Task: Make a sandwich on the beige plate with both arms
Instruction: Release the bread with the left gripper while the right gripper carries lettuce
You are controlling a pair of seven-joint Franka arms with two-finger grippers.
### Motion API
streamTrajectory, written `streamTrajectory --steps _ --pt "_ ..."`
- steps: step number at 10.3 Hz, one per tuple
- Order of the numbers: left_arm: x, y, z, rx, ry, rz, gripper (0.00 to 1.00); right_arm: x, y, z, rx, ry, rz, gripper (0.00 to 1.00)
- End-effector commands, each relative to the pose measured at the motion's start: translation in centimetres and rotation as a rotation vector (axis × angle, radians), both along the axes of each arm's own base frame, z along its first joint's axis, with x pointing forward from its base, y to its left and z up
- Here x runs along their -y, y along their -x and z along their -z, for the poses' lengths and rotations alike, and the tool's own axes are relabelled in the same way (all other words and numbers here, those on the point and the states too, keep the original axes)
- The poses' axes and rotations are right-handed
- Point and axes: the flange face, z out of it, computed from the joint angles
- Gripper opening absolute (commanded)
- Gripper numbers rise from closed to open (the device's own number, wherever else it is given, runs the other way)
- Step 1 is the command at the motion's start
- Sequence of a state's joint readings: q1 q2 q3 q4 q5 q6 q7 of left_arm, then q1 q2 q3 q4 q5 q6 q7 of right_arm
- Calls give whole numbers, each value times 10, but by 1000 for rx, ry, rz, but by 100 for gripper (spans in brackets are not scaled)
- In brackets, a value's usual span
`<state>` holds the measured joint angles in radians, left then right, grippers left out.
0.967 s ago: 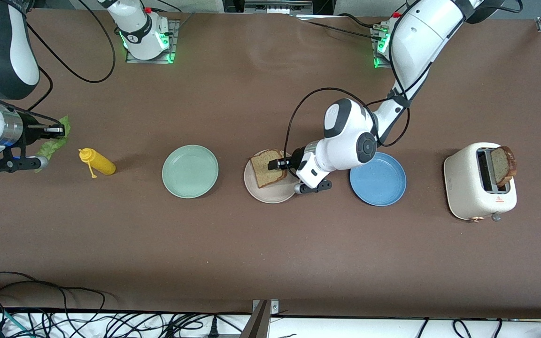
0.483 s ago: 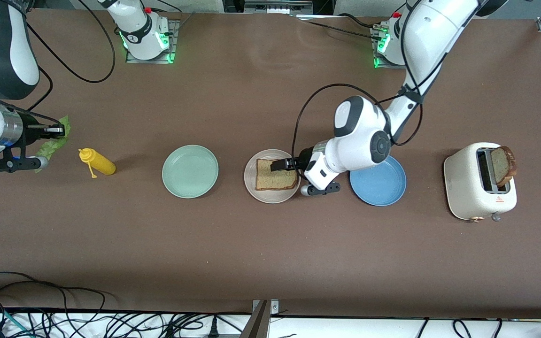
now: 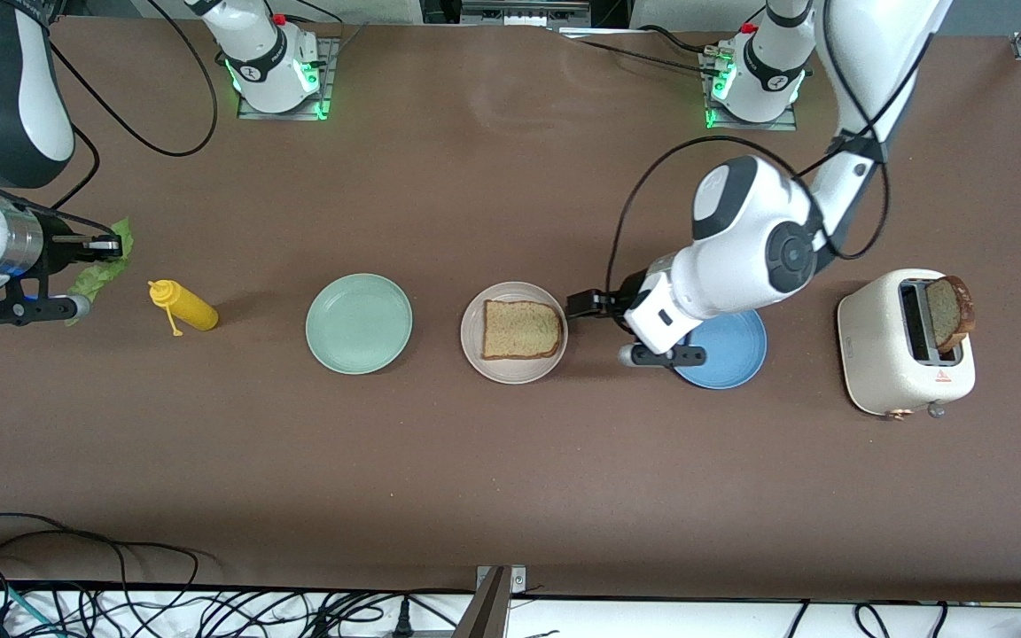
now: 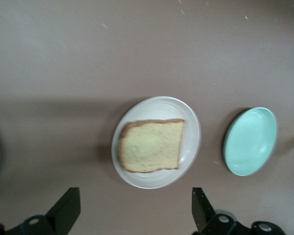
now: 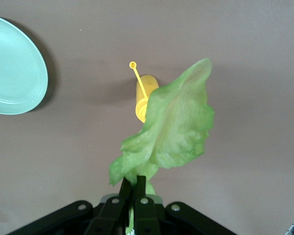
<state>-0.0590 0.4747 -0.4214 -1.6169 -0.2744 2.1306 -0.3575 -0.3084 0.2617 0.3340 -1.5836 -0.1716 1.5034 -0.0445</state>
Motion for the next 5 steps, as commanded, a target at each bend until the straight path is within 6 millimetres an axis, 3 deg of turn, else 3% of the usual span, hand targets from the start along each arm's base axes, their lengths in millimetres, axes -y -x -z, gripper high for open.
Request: streamTrajectory --steps 1,2,5 --pt "-52 -7 -27 74 -149 37 100 -4 5 -7 0 -37 22 0" --pt "-76 -11 -33 77 -207 37 100 -10 5 -9 4 -59 55 0" --pt "-141 -11 -55 94 -456 117 100 -88 9 -8 -9 -92 184 0"
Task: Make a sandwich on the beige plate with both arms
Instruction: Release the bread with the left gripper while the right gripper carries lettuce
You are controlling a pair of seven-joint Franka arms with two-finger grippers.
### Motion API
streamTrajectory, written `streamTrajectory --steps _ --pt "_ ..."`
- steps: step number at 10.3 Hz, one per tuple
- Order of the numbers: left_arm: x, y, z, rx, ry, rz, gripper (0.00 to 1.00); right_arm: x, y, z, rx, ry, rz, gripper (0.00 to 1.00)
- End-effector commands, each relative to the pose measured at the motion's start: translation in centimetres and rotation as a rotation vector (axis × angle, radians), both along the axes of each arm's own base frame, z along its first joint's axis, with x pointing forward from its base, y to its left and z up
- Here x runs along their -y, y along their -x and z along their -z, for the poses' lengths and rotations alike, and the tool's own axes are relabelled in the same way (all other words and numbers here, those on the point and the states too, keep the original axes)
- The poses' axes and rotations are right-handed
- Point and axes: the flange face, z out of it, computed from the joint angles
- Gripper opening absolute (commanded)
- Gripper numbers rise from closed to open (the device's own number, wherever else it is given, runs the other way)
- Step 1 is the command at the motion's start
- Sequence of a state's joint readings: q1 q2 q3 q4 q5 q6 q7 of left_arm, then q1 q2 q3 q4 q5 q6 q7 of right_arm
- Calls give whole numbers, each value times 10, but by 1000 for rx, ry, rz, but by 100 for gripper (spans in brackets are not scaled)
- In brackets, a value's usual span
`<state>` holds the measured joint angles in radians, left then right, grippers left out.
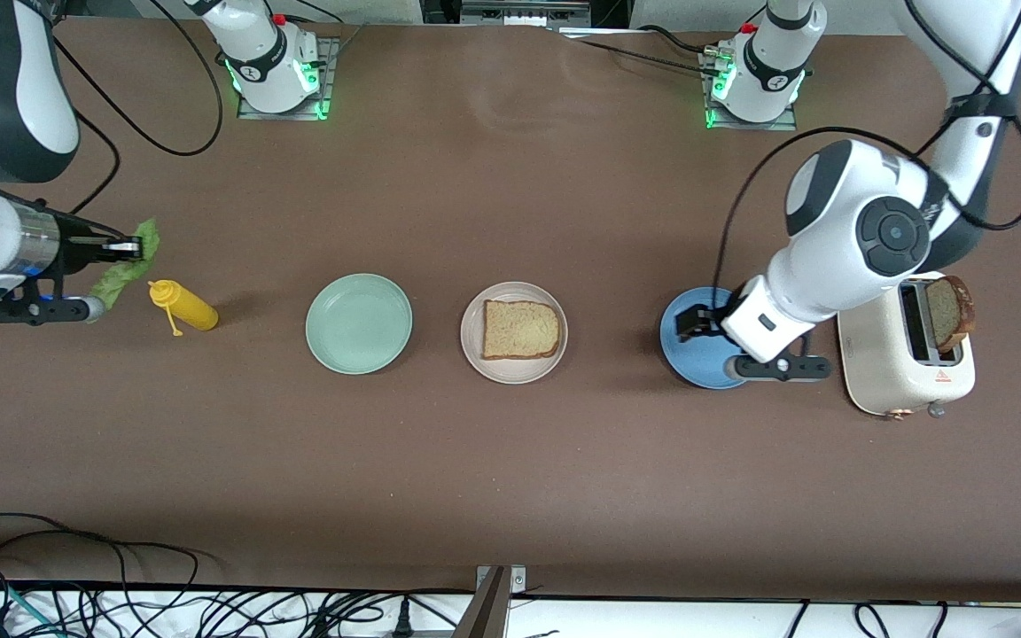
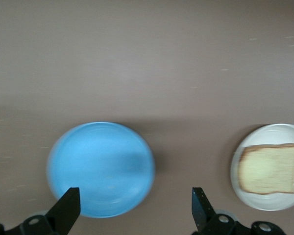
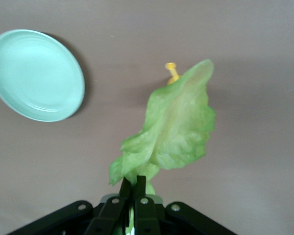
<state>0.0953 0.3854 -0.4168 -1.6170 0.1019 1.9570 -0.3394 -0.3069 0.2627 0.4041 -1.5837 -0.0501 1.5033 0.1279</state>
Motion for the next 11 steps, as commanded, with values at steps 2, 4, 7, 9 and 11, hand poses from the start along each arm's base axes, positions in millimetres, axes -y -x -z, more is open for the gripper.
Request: streamTrajectory --steps 2,4,7,9,11 --pt "-66 12 -56 23 -120 136 100 -101 14 0 -45 -39 149 0" --pt "-87 32 -96 -1 -125 111 100 -166 20 7 -51 -68 268 0" --pt "-94 53 -130 -13 -125 100 100 -259 26 53 -157 -87 546 0" --pt "-92 57 -138 -5 -128 120 100 -300 26 94 -230 -117 666 0" --pt "-92 55 -155 26 -123 141 100 -344 20 133 -244 -193 804 0"
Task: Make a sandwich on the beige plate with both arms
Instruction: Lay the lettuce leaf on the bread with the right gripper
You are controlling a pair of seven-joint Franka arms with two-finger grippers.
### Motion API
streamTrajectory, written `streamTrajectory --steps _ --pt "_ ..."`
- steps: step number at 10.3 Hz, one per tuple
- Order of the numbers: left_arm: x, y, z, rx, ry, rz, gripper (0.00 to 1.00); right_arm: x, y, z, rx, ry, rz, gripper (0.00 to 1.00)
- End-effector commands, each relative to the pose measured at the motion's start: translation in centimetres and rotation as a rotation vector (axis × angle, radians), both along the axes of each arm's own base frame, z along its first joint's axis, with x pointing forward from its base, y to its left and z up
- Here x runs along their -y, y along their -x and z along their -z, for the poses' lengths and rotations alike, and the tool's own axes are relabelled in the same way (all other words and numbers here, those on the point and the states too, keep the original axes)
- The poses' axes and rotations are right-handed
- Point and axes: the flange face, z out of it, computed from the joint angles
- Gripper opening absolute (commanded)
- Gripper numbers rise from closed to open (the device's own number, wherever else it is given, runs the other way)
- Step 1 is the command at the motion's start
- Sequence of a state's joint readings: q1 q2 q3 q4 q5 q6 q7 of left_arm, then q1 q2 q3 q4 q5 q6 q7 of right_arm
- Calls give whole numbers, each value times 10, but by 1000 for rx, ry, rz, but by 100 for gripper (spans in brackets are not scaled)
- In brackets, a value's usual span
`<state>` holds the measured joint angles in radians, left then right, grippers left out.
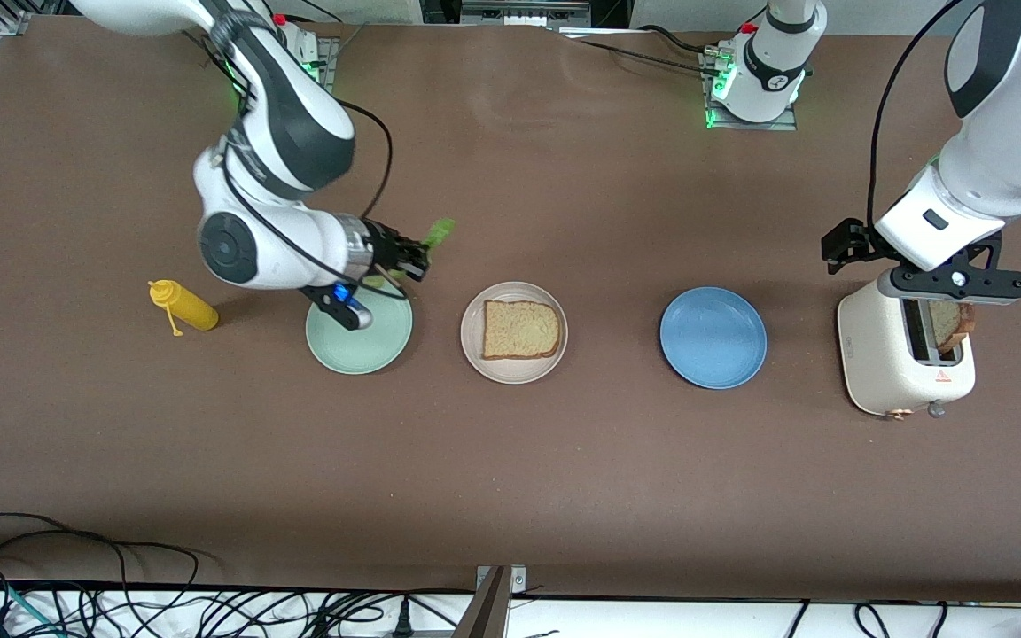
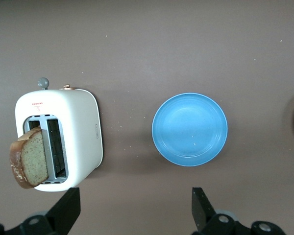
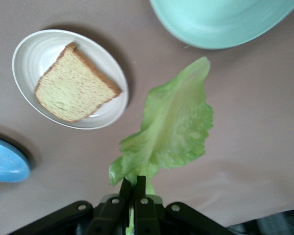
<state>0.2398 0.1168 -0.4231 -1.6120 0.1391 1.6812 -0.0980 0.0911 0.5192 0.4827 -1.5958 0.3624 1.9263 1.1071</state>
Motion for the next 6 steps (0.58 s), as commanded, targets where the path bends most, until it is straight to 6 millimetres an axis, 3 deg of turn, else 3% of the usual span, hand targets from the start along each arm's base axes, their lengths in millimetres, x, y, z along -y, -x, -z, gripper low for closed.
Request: streamTrajectory --steps 1,2,3,6 --pt "2 8 -27 24 54 70 100 -56 -13 30 -2 -62 162 0" --pt "-1 12 -27 -12 98 88 100 -78 -22 41 -8 -80 227 0" --pt "-2 13 -31 -15 116 92 100 -88 -31 55 -18 -95 272 0" --pt "9 18 -36 -16 120 112 100 -72 -43 95 -82 -87 309 0"
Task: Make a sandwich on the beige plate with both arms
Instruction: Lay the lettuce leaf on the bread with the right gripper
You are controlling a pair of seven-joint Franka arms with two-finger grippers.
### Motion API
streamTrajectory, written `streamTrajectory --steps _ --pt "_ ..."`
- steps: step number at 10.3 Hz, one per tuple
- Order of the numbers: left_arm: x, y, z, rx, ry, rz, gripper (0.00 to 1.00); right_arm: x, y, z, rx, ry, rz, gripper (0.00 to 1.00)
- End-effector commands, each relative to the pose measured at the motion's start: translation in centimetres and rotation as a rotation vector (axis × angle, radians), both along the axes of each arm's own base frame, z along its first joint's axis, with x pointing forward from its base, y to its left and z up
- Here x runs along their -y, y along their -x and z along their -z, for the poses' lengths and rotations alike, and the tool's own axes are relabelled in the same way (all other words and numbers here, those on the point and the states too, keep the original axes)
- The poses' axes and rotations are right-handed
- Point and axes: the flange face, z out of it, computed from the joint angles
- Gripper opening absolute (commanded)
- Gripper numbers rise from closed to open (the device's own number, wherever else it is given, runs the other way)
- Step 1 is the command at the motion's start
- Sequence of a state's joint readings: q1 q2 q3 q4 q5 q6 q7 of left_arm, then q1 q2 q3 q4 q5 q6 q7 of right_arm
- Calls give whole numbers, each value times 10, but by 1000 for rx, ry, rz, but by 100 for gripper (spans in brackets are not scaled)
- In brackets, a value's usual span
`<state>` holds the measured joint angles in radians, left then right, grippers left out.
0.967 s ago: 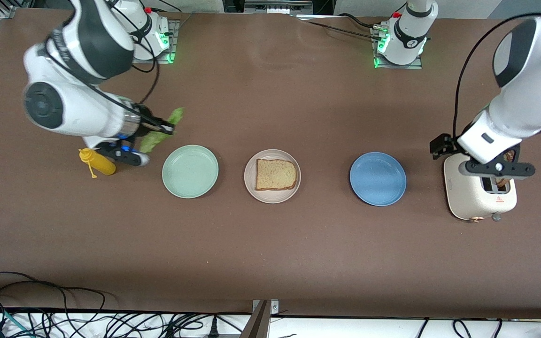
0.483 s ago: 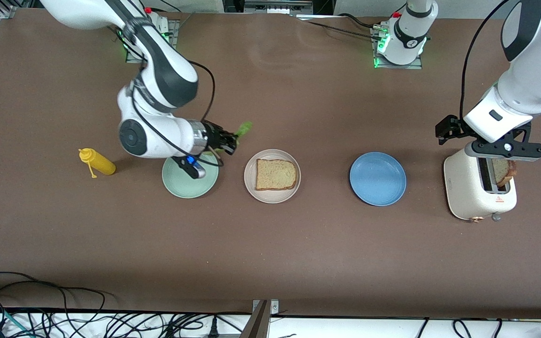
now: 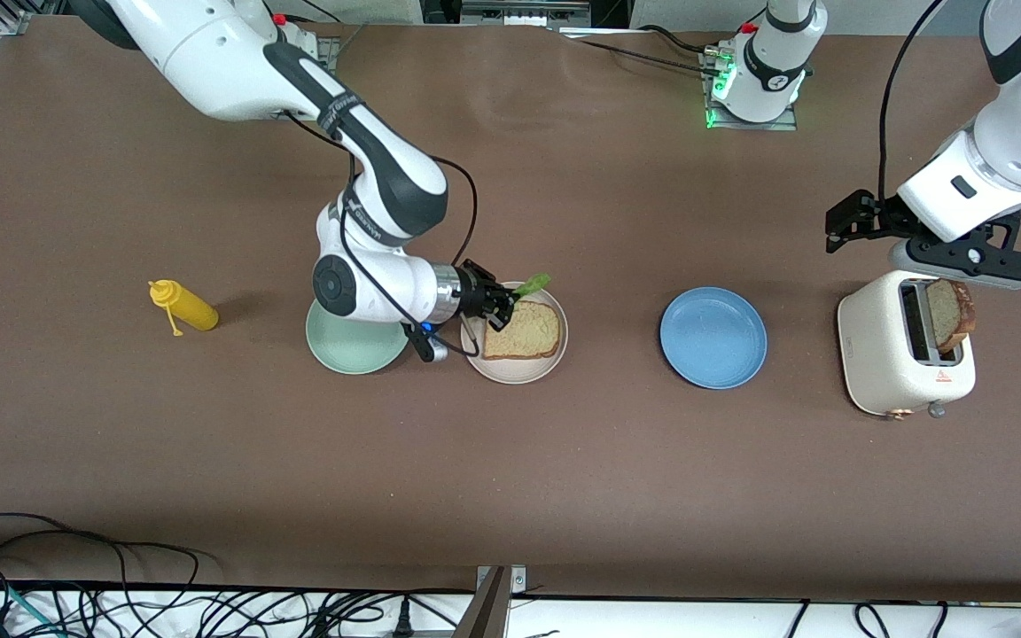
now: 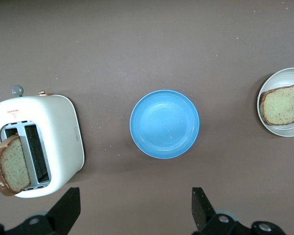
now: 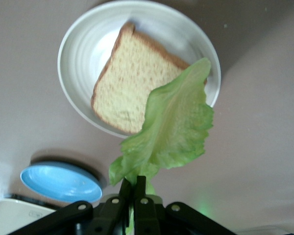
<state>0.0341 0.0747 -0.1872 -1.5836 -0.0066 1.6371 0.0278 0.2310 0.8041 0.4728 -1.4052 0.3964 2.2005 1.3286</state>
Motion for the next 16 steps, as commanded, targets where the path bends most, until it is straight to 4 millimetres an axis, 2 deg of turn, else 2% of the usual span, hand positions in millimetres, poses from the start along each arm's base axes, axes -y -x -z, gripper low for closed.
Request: streamTrajectory --steps 1,3,4,6,7,13,15,16 --pt "1 7 -8 -6 -6 28 100 9 -12 22 -93 -32 61 0" --pt "-3 11 -14 17 -81 26 100 9 -11 41 -117 -26 69 0" --pt "-14 9 -13 14 -81 17 100 9 -13 47 -119 -29 76 0" --pt "-26 6 -14 16 -78 -7 100 6 -15 52 -133 -30 94 0" --pt "-21 8 -15 16 -75 2 100 4 -14 52 -148 -26 110 0" --pt "-18 10 -19 15 -76 9 100 -13 -22 54 -223 -101 201 2" --pt "-20 13 -18 -9 -80 2 100 -11 -23 55 -221 -97 202 27" --pt "-19 13 -18 -9 -80 -1 100 -10 -23 56 -219 -96 199 45"
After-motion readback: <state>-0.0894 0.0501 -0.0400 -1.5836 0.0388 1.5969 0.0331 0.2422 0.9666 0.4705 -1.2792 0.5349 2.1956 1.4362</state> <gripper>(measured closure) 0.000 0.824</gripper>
